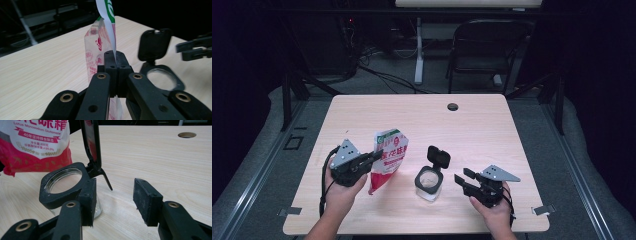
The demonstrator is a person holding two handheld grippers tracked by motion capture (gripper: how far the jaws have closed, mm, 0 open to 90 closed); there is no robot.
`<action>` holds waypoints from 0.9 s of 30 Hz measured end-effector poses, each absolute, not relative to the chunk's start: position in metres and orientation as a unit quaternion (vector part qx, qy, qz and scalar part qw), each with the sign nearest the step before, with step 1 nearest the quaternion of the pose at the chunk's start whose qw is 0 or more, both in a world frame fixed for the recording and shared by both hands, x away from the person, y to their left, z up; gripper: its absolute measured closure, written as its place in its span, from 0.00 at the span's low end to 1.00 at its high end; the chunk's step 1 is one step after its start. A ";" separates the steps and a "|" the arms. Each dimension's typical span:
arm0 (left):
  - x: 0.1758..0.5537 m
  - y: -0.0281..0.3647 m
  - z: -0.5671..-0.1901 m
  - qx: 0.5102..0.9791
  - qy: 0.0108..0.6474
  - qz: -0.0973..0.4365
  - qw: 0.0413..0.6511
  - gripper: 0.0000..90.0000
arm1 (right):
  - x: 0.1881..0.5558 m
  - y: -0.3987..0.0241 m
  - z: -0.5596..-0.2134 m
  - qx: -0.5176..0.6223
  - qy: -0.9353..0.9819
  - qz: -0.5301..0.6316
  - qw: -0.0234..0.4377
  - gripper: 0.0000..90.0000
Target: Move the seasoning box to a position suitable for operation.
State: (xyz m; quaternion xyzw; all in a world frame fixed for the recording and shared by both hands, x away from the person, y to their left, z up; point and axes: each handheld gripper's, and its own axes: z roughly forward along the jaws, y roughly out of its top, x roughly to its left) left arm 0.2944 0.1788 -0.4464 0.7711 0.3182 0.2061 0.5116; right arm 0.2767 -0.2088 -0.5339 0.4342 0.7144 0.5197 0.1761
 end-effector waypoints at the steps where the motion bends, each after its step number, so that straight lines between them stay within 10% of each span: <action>1: 0.294 0.179 -0.446 0.771 0.318 0.206 0.512 1.00 | 0.277 -0.209 -0.534 0.434 0.715 0.519 0.175 0.60; 27: 0.269 0.213 -0.504 0.765 0.345 0.146 0.524 1.00 | 0.271 -0.200 -0.499 0.392 0.725 0.544 0.155 0.60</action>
